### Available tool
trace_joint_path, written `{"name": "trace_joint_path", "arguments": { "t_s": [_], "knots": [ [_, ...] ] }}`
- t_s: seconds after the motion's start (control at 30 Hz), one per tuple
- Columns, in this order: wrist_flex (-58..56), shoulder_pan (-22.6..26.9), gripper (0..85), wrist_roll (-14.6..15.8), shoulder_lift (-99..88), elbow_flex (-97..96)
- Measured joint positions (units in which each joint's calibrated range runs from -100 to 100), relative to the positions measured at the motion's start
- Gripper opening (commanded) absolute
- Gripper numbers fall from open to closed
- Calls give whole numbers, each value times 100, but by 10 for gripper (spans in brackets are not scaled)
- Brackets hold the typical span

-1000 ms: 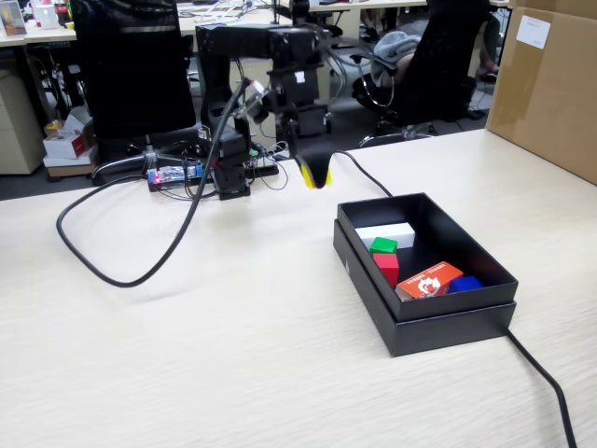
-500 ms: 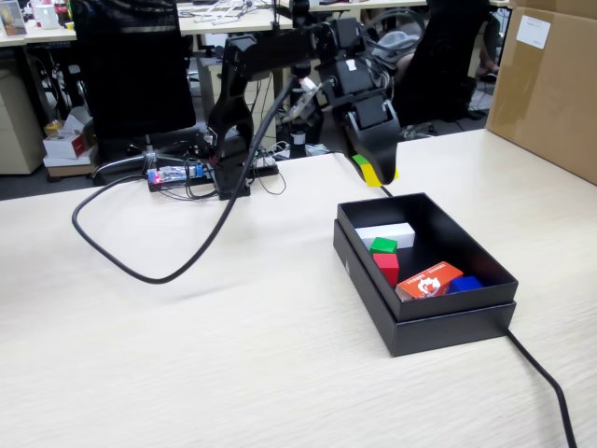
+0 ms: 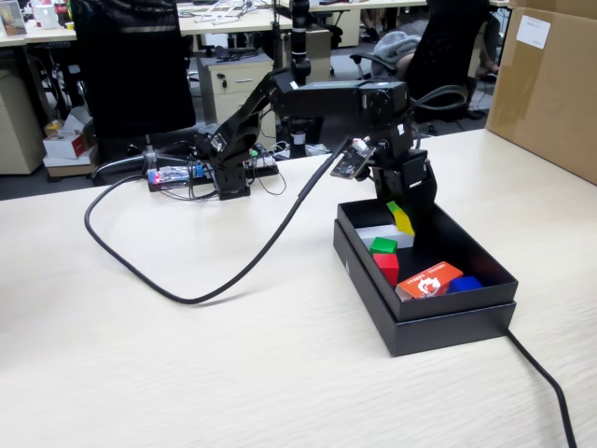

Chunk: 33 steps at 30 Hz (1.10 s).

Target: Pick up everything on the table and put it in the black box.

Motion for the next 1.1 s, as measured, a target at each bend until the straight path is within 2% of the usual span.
{"name": "trace_joint_path", "arguments": {
  "t_s": [0.07,0.1,0.2,0.3,0.43,0.73,0.9,1.1],
  "knots": [
    [46,0,281,0,91,0],
    [54,0,281,0,117,0],
    [62,5,390,0,117,0],
    [62,-10,396,0,129,-91],
    [70,-39,463,-10,-142,-319],
    [85,-303,488,-49,-3392,-1972],
    [232,-796,496,-425,-5502,-3396],
    [821,-1333,511,-889,-7120,-5377]
  ]
}}
